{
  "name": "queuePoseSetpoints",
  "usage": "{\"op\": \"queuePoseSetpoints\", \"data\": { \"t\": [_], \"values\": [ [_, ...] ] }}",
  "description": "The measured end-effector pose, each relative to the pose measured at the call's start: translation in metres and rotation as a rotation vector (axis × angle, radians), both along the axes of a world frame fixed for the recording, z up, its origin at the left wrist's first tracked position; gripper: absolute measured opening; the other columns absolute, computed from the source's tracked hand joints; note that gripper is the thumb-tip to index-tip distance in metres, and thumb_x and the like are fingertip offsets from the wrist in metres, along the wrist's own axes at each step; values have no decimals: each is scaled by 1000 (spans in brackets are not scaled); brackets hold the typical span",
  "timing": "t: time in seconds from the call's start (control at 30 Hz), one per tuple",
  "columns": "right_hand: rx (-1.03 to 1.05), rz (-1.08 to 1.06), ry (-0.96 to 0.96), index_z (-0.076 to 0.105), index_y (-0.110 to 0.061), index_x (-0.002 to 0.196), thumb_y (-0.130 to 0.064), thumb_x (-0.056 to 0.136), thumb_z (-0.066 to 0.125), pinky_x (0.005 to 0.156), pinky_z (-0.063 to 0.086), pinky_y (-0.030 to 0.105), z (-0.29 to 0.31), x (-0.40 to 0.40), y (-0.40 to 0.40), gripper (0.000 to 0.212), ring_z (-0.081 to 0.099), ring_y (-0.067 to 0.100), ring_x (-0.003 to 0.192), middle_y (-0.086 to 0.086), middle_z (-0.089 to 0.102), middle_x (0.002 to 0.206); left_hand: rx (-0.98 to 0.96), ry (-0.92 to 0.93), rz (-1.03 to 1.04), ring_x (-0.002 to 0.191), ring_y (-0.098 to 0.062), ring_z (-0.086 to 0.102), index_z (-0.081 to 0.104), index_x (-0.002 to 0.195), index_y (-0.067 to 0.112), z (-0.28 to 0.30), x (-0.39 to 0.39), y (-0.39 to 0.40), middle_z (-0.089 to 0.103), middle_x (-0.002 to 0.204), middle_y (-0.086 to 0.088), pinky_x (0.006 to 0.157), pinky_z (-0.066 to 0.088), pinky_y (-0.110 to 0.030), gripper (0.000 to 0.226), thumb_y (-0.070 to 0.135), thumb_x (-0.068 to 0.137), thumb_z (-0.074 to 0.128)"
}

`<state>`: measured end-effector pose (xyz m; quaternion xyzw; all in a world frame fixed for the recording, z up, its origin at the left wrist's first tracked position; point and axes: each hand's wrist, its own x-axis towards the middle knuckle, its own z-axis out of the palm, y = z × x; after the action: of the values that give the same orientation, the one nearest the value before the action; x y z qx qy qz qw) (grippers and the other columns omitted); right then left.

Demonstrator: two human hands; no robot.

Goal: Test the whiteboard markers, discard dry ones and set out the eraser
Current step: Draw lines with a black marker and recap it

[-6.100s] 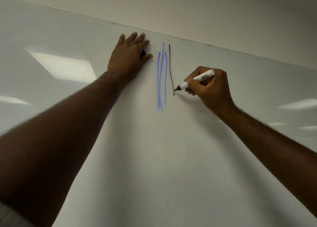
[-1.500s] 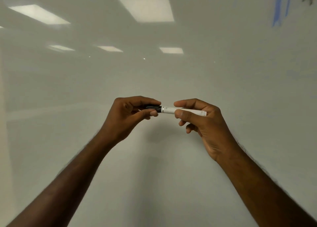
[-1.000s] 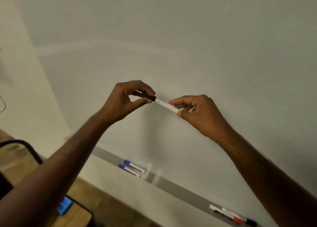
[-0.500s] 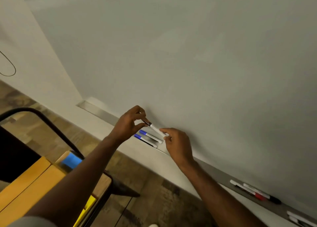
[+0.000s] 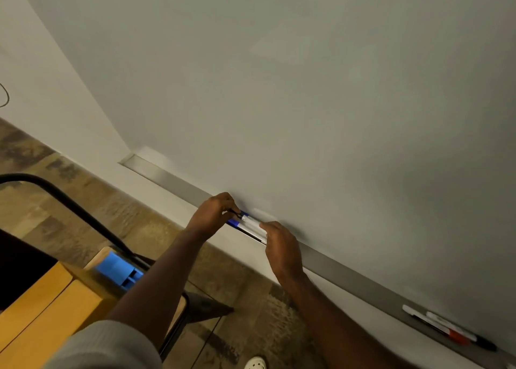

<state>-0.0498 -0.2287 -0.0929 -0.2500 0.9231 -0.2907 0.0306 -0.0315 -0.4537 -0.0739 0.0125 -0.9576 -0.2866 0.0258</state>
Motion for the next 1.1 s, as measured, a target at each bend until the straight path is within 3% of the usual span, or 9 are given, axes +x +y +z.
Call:
{"op": "queuePoseSetpoints", "data": {
  "t": [0.27,0.5,0.77,1.1],
  "values": [
    [28,19,122,79,-12,104,3,68,86,75,57,21,-29,-10,2,40,76,14,87,0,78,99,21,-8,12,91,-16,66,79,100,15,-27,-12,-2,69,103,0,82,56,-33,23,1,84,71],
    [-4,111,123,78,-9,107,15,64,79,84,56,24,-41,-18,1,49,75,17,97,5,77,108,-4,62,32,86,-21,68,79,98,10,-39,-11,-5,71,98,-3,78,58,-37,23,-4,82,70],
    [-17,155,147,78,-11,108,11,68,76,81,59,27,-43,-17,5,45,74,16,97,3,77,109,25,88,89,86,-16,66,77,99,16,-36,-4,-7,71,99,2,76,57,-35,19,5,87,69],
    [12,135,176,73,-9,116,0,79,73,81,60,29,-21,-9,25,38,73,21,98,6,75,111,24,248,173,88,-19,66,74,103,14,-21,19,30,74,98,-1,74,55,-32,13,11,91,68]
  ]
}}
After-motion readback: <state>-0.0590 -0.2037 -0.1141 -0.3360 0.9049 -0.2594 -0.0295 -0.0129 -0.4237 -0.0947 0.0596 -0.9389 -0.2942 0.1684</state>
